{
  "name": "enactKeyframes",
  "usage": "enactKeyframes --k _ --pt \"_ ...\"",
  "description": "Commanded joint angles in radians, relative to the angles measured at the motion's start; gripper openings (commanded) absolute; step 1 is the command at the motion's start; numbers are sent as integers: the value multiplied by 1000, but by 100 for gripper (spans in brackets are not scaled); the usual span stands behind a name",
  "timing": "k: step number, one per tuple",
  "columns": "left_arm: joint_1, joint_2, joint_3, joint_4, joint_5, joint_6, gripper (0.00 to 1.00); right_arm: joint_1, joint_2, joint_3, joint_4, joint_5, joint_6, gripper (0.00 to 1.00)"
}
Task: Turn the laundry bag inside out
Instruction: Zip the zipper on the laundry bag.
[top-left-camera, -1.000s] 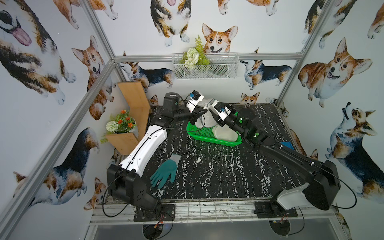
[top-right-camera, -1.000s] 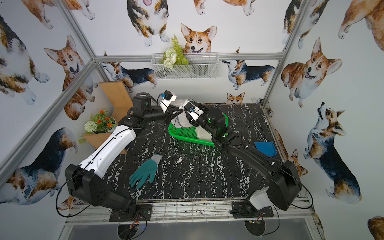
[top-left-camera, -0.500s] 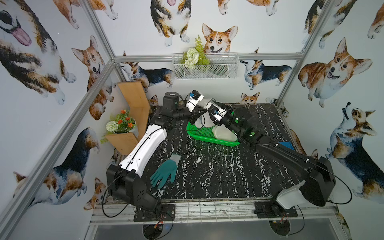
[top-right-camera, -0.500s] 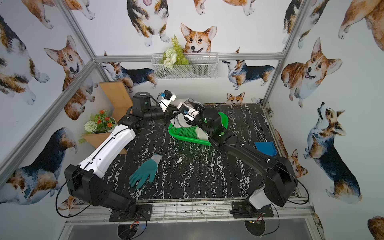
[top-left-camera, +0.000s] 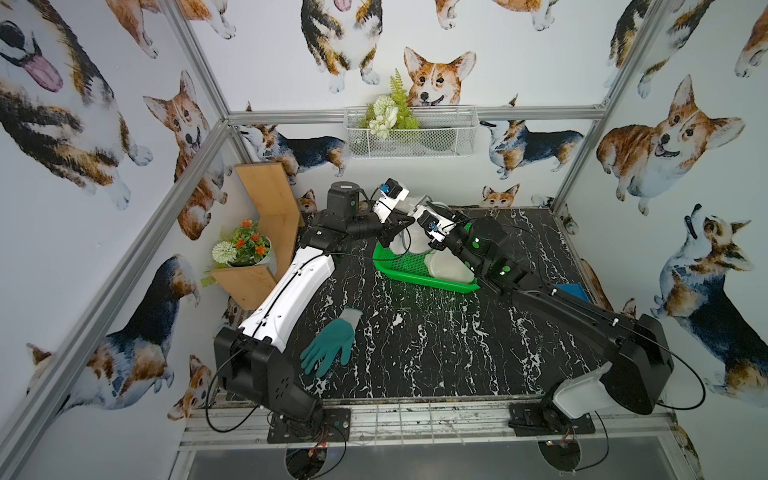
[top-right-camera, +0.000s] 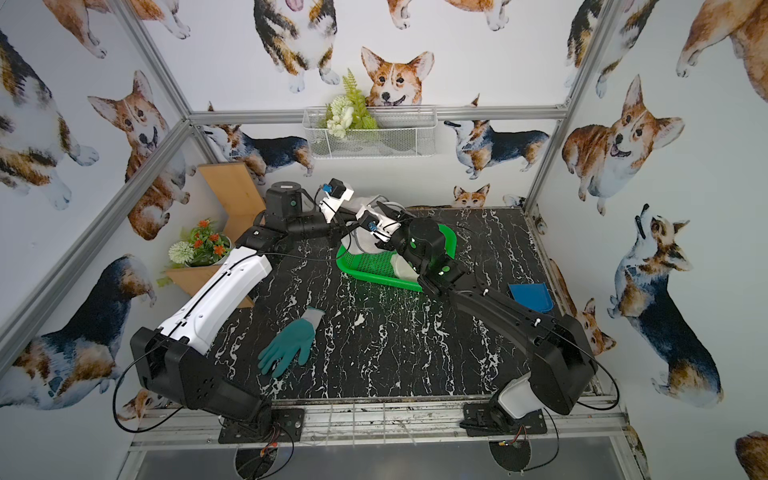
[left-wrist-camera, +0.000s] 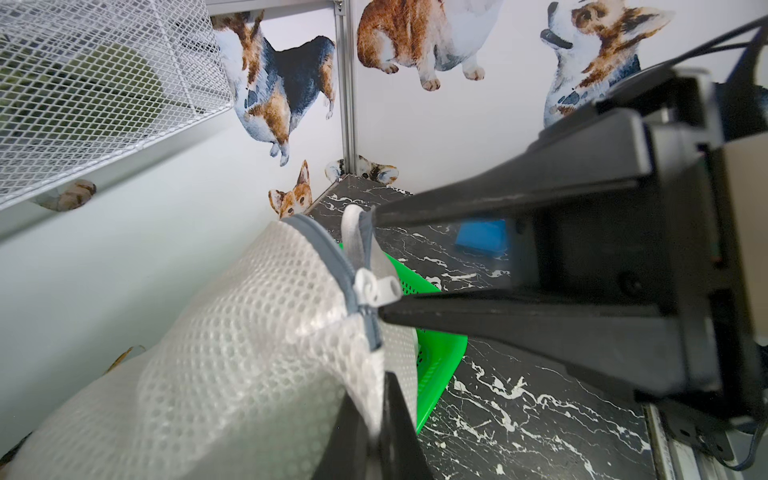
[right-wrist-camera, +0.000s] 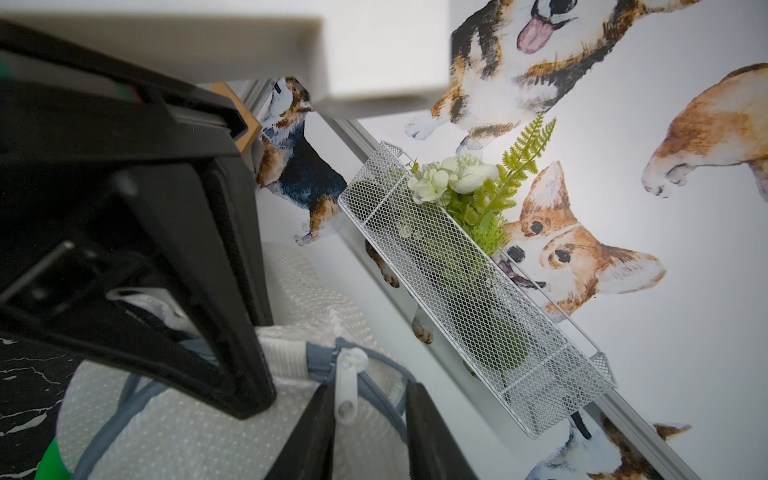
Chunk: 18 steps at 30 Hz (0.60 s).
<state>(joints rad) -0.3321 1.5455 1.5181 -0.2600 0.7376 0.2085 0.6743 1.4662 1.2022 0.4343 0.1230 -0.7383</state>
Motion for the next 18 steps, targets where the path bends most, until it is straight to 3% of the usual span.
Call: enactKeyframes --k 1,12,18 --pt "2 2 13 -7 16 11 0 1 -3 -4 63 13 -8 31" --pt "1 2 28 -46 29 43 0 1 11 -3 69 5 -11 22" --pt "-1 2 38 -65 17 58 0 0 7 -4 66 -14 -7 12"
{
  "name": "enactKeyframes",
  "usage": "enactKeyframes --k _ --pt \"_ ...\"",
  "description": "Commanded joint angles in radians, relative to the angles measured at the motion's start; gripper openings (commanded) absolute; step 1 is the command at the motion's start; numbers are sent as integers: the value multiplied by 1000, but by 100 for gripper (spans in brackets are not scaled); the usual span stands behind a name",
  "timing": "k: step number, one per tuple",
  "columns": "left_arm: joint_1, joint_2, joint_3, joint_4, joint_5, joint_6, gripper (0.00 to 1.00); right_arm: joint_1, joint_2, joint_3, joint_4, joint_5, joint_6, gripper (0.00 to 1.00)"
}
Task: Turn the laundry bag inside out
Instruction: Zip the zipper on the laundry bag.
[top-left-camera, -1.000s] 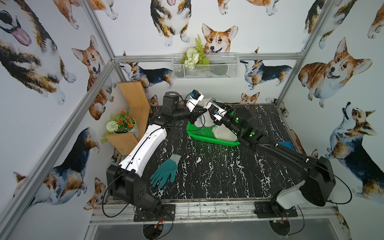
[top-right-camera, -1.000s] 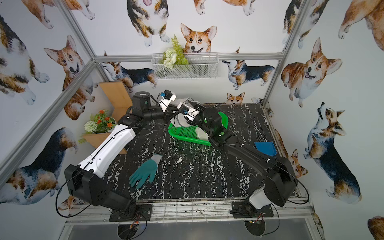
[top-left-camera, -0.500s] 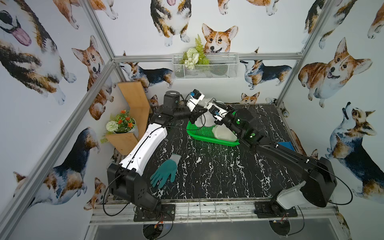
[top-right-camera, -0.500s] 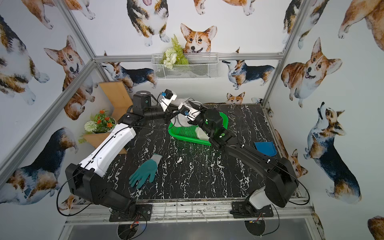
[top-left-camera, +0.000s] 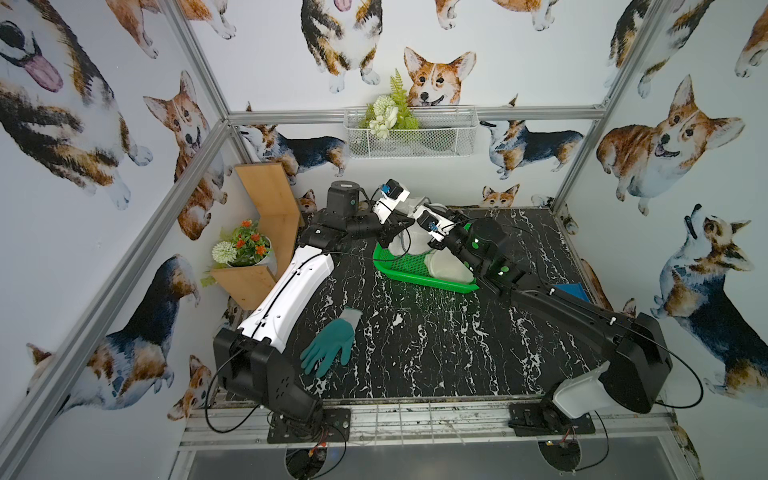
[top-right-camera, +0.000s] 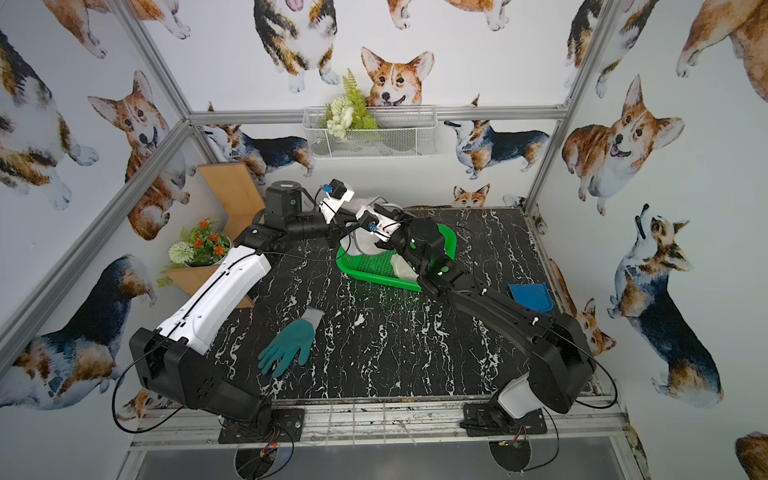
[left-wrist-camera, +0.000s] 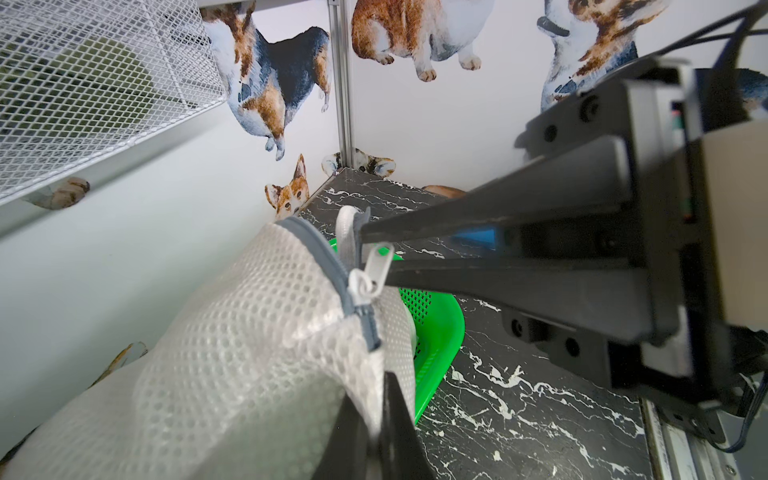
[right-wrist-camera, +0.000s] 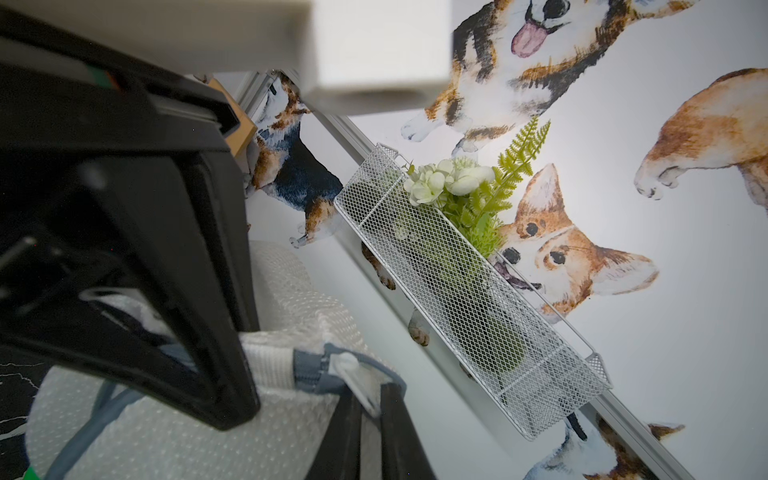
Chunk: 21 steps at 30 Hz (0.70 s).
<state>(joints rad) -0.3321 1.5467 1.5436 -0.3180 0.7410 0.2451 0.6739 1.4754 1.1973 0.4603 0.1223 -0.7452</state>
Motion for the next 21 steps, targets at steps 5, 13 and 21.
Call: enactKeyframes --k 5,13,21 --pt "0 0 17 -7 -14 22 0 1 -15 -11 32 -54 44 0" --pt "0 -21 0 8 -66 38 0 -57 -53 2 -26 -198 329 0" --pt "1 -95 -107 165 -146 40 0 -155 -60 65 -119 -349 727 0"
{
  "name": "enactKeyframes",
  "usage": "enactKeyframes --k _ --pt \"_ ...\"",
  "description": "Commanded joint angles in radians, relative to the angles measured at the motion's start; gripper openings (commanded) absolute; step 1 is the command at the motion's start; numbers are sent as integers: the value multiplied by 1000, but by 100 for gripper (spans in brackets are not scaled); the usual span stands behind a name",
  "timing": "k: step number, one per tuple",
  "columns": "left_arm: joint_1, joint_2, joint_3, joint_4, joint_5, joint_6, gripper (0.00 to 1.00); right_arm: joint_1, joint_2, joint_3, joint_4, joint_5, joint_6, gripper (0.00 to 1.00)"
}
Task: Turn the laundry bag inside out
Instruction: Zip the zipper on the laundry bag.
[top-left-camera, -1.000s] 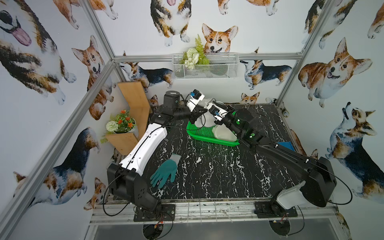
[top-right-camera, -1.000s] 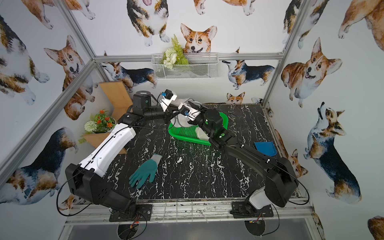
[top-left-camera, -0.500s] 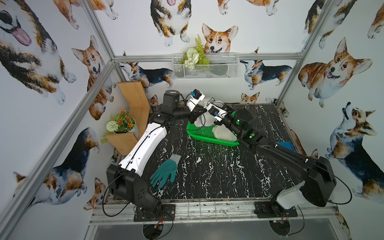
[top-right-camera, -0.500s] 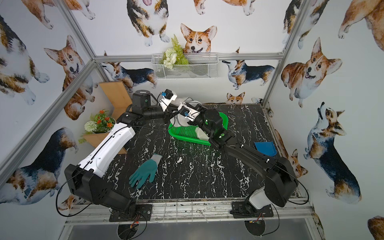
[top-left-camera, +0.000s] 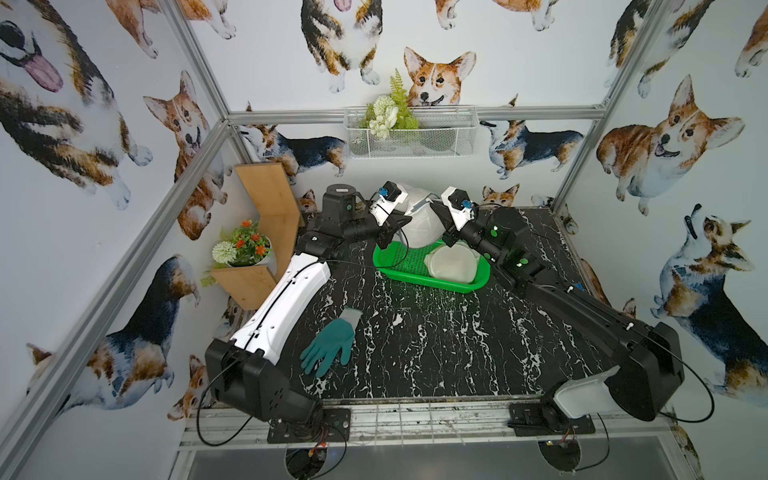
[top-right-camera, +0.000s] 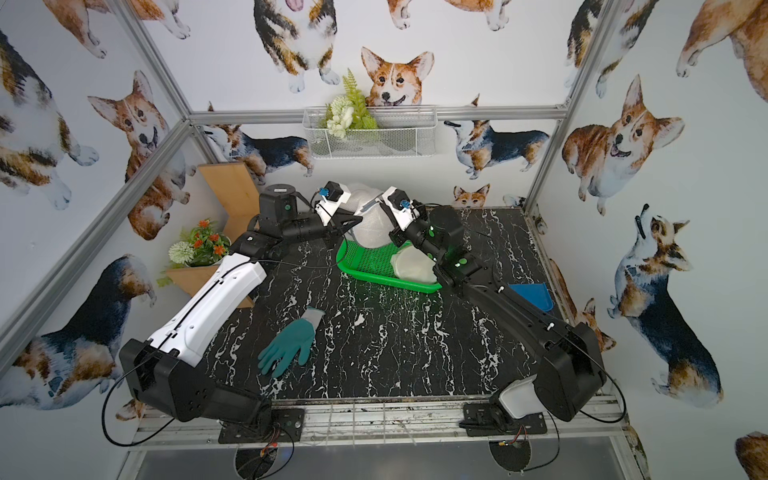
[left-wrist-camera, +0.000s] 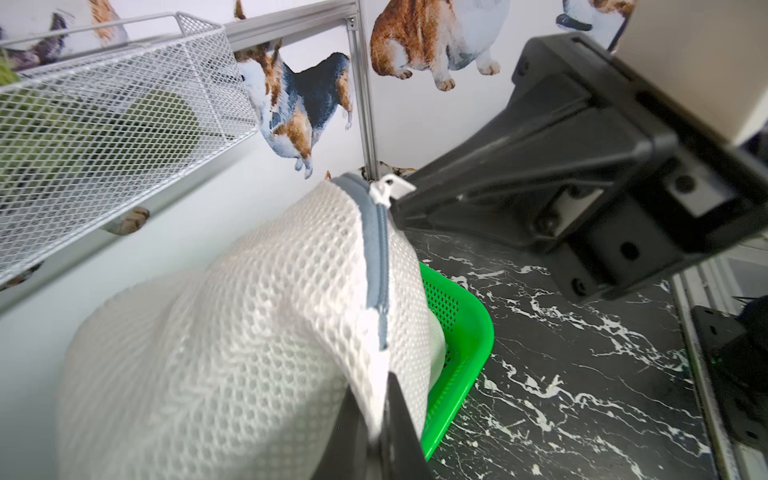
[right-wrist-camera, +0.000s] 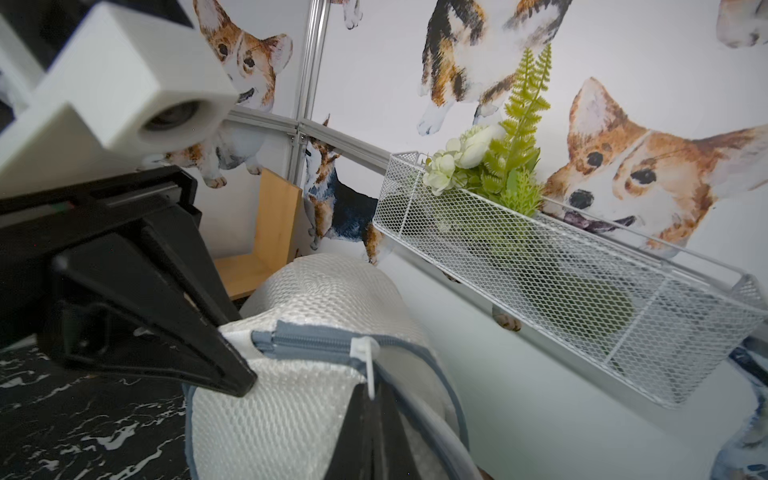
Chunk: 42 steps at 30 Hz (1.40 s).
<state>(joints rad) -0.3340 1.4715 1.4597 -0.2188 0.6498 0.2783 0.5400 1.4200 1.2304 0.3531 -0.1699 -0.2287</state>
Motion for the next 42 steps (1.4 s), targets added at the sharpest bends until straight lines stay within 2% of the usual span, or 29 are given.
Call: enactKeyframes --k 1,6,8,17,19,20,21,23,24,26,32,38,42 --pt "3 -29 -34 87 -59 8 0 -35 -2 36 -18 -70 263 0" --pt "3 -89 -132 244 -84 2 0 -128 1 15 -11 -152 599 0" --pt "4 -109 -171 304 -91 -7 0 -158 2 6 -20 -167 693 0" --pt "6 -119 -281 512 -89 -136 0 -223 43 18 -24 -299 897 0" --pt "6 -111 -292 501 -84 -136 2 -226 54 46 -42 -317 899 0" --pt "6 -106 -296 484 -81 -128 8 -226 62 62 -57 -327 896 0" --pt "6 -103 -298 469 -79 -124 15 -226 67 79 -77 -334 892 0" --pt "6 -97 -301 439 -61 -105 38 -226 81 111 -124 -345 875 0" --pt "6 -96 -298 424 -47 -94 46 -226 85 121 -146 -344 867 0" --pt "4 -88 -289 387 -30 -73 55 -226 96 139 -211 -335 835 0" --pt "-2 -65 -231 255 -61 -21 64 -224 105 174 -345 -316 742 0" --pt "-66 -12 -137 202 -11 -2 66 -214 118 187 -429 -319 661 0" --pt "-98 41 -75 176 -29 10 66 -186 131 194 -427 -320 642 0"
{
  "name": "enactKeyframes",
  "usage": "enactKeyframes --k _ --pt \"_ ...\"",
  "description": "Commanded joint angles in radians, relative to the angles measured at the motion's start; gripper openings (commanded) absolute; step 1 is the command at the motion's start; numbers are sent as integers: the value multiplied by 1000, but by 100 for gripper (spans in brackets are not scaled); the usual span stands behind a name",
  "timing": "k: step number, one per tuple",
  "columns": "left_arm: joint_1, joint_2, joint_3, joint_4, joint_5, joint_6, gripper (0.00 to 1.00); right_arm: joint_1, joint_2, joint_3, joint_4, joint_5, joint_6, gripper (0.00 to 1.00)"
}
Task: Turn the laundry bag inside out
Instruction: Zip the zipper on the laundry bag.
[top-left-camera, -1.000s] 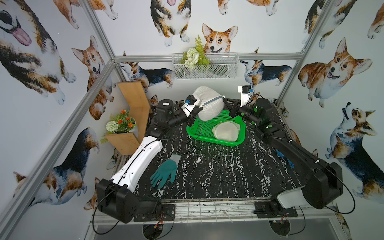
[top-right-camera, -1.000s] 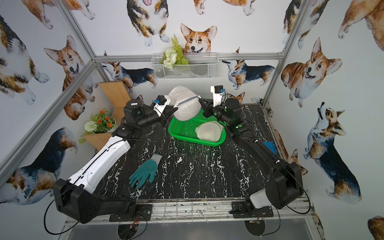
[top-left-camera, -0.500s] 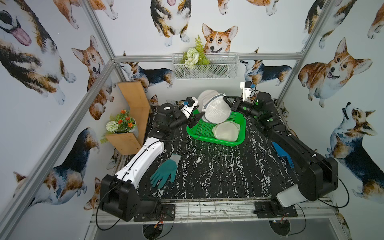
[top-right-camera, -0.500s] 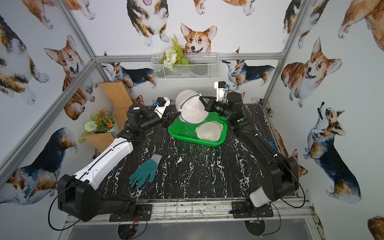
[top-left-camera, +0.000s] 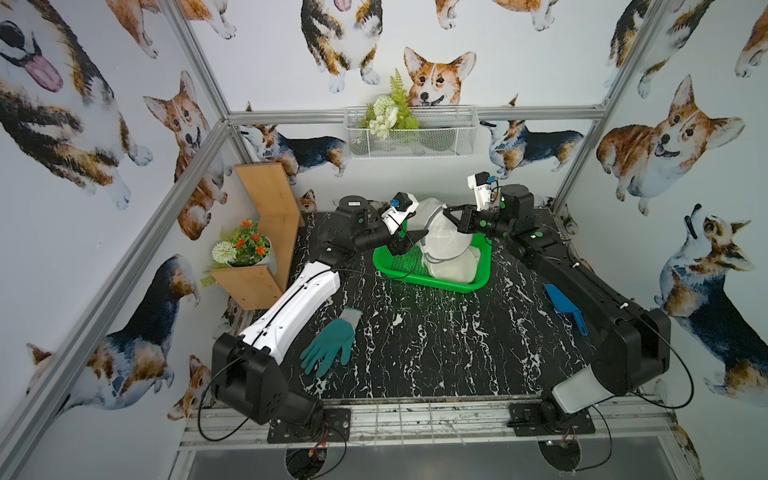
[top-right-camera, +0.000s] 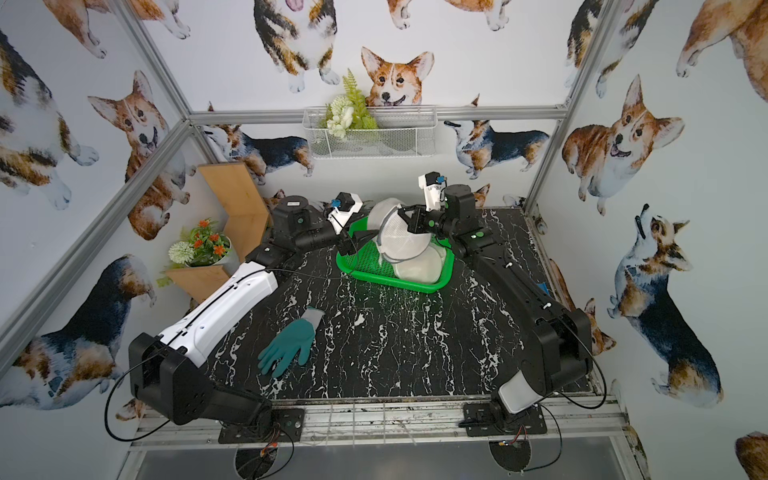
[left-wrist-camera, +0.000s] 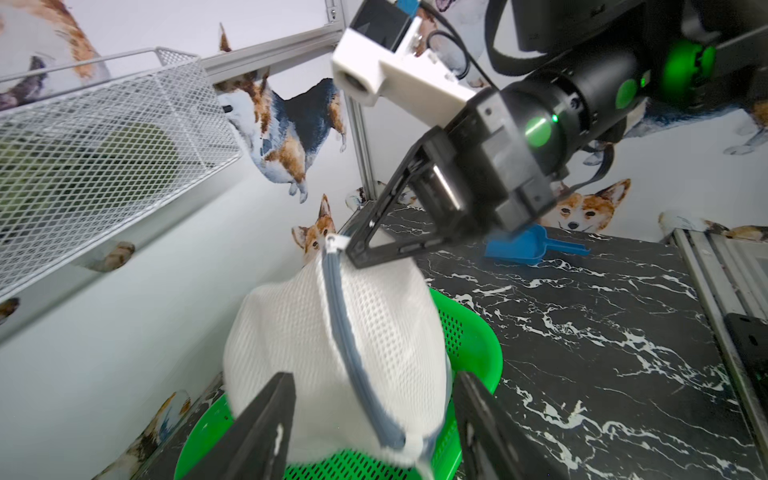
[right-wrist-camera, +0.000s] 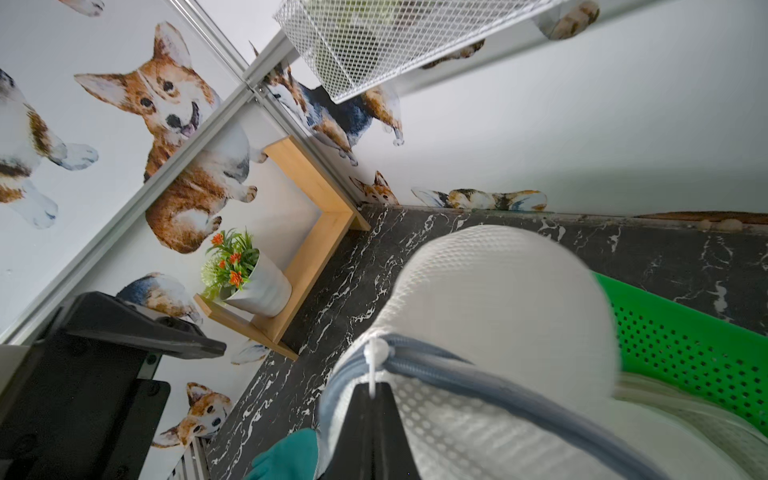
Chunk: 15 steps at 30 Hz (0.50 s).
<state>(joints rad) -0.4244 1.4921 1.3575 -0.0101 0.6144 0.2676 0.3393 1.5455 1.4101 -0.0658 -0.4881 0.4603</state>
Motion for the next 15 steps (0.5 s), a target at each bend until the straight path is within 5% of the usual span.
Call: enactKeyframes --k 1,15 --pt "-8 35 47 -43 -5 21 66 24 8 18 -6 -6 -54 0" --pt "-16 146 187 -240 -91 78 42 79 11 37 29 -47 -67 0"
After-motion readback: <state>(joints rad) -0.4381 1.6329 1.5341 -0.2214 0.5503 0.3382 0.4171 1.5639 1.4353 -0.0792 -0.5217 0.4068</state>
